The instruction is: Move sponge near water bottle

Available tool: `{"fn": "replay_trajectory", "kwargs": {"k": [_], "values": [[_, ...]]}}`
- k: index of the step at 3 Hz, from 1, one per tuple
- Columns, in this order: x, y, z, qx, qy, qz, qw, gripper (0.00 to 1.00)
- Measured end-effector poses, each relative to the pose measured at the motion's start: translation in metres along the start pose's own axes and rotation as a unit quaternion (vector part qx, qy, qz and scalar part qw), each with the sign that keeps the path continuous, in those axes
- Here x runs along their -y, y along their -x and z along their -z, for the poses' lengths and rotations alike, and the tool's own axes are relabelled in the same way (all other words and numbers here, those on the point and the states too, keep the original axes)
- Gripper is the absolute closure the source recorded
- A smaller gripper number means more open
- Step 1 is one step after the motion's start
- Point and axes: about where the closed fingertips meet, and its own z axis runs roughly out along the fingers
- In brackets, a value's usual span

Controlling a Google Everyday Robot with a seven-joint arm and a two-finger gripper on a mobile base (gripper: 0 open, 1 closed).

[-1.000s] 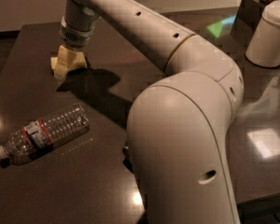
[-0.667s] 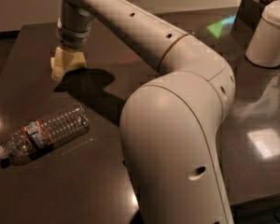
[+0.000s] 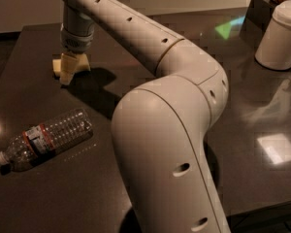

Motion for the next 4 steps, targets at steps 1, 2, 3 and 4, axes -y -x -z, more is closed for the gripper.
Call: {"fn": "replay_trajectory", "kwargs": {"k": [1, 2, 3, 4], "values": [[0.006, -0.010, -0.001, -0.010, 0.000, 0.003, 0.9999, 0.43], [0.006, -0.018, 0.014, -0.004, -0.004, 0.012, 0.9999, 0.66], [-0.007, -0.029, 0.053, 0.006, -0.014, 0.045, 0.9989, 0.97], [-0.043, -0.044, 0.092, 0.013, -0.026, 0.101, 0.9945, 1.00]]}}
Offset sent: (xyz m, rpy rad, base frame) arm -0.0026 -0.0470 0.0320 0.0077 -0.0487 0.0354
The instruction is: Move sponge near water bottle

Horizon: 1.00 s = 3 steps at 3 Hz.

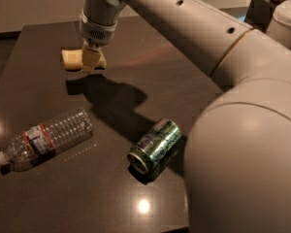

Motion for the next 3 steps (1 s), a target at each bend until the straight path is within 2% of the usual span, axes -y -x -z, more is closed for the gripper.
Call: {"fn": "replay_trajectory", "kwargs": {"k": [1, 2, 3], "values": [[-0.039, -0.008, 0.011, -0.010, 0.005, 0.041, 0.9991, 1.00], [-0.062, -0.015, 0.020, -0.019, 0.008, 0.073, 0.9971, 0.86], [-0.076, -0.021, 0.030, -0.027, 0.010, 0.103, 0.9943, 0.55]]}}
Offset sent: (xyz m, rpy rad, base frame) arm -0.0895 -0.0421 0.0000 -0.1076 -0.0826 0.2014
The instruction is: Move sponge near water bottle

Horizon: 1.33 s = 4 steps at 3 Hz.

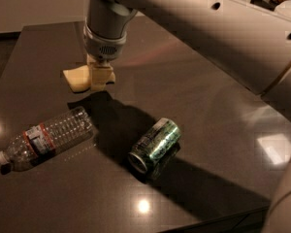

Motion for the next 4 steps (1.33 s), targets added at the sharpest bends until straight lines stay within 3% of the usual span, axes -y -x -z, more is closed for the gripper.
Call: {"fn": "replay_trajectory", "kwargs": {"k": [2, 3, 4], "values": [[-0.0098, -0.0066, 0.0038, -0.019, 0.010, 0.036, 0.9991, 0.08], [-0.0110, -0.0067, 0.0035, -0.020, 0.011, 0.039, 0.9990, 0.00], [-0.0110, -0.0067, 0.0035, -0.020, 0.011, 0.039, 0.9990, 0.00]]}}
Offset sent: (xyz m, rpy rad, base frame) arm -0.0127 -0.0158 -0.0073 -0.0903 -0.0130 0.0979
